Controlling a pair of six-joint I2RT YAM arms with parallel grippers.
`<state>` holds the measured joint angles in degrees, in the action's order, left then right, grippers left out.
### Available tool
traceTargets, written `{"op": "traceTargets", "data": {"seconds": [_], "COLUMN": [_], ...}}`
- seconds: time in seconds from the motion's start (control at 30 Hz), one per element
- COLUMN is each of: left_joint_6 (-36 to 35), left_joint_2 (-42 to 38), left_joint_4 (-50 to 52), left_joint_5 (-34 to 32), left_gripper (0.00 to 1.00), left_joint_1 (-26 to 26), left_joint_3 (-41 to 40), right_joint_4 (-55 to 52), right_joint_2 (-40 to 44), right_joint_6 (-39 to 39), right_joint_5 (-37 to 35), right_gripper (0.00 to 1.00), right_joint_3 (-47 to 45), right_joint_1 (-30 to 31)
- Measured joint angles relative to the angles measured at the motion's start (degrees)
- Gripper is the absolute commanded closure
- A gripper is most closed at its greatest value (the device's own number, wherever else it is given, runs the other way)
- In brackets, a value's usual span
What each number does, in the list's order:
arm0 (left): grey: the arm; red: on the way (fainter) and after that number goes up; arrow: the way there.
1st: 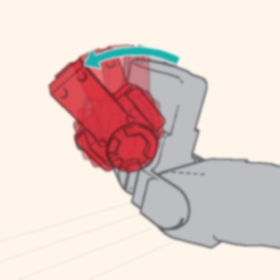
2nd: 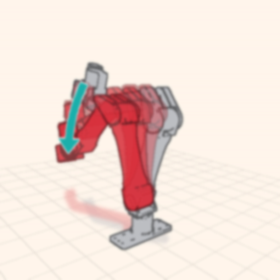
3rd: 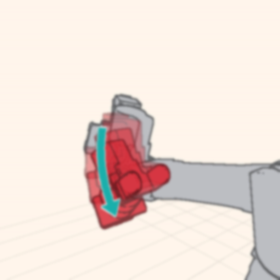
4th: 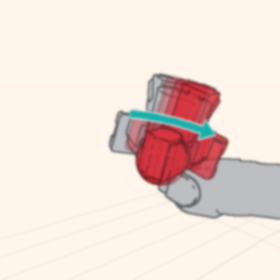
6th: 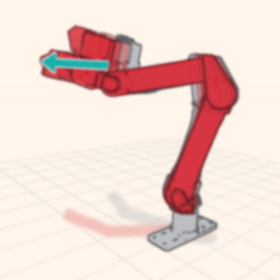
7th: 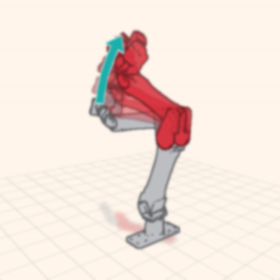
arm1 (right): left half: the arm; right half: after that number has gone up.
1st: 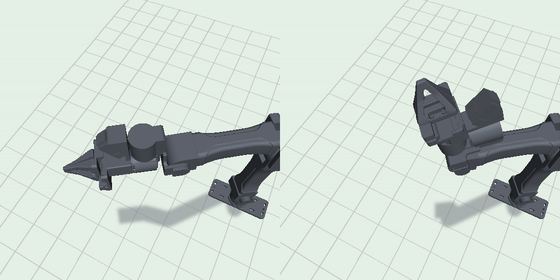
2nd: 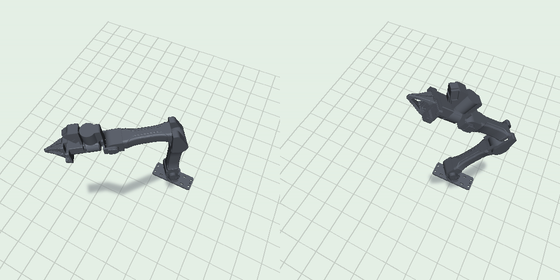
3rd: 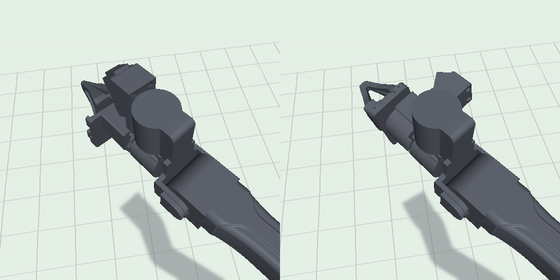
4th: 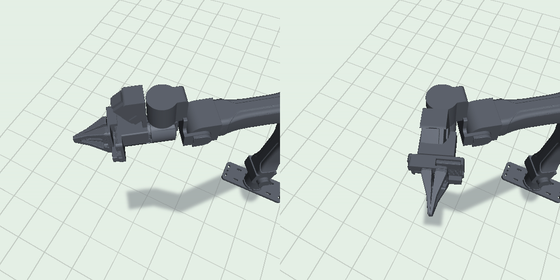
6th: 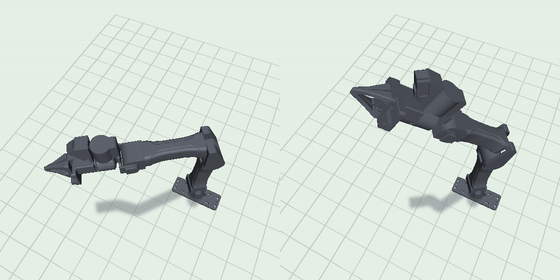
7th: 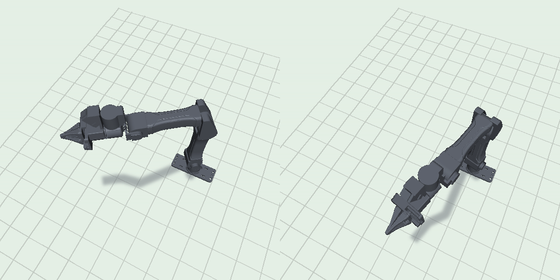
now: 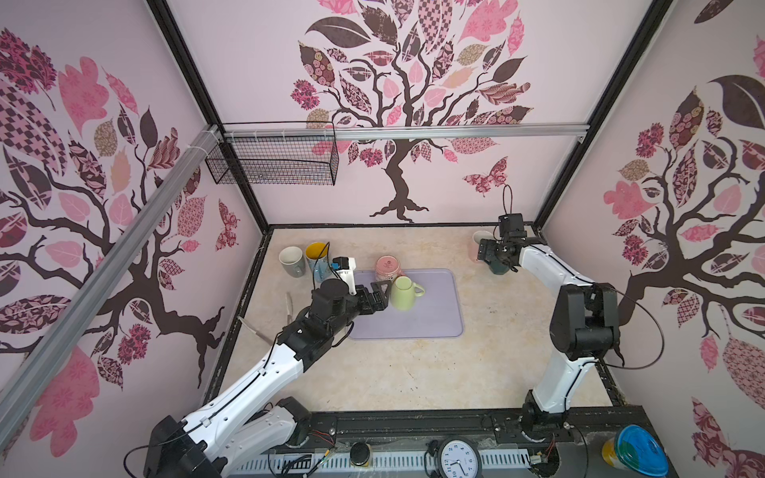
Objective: Turn the mug right side up
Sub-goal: Place the mug at the top-right of the table, then rotate the mug on the tray.
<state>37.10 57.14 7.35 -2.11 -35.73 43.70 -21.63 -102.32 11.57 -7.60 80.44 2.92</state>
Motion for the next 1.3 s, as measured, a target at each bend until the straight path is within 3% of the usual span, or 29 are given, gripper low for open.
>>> {"op": "traceTargets", "data": {"seconds": [0.27,0.53,0.73,1.0,1.3], "left_joint_6": [-0.28,-0.26,-0.61,-1.22,-0.15], "left_joint_2": [7.34,12.87,13.40,13.31,4.42], "left_joint_4": [7.04,11.21,11.43,11.65,8.92], "left_joint_5": [-1.09,-0.46,-0.33,-1.55,-3.28], "left_gripper": [0.01,0.02,0.02,0.02,0.02], "left_joint_1": [0.11,-1.75,-2.14,-2.14,-1.07], "left_joint_3": [3.04,8.87,9.42,9.38,1.64], "right_joint_4": [12.70,21.11,24.76,26.56,20.06], "right_joint_2": [17.77,21.05,21.00,21.00,16.37], "right_joint_6": [6.25,7.50,7.21,4.96,-6.29], "right_joint_5": [10.40,24.04,30.27,31.43,29.79], "right_gripper": [0.00,0.00,0.01,0.04,0.17], "right_joint_3": [-20.35,-34.14,-34.58,-34.56,-25.16], "right_joint_1": [1.75,8.20,9.14,12.17,19.78]}}
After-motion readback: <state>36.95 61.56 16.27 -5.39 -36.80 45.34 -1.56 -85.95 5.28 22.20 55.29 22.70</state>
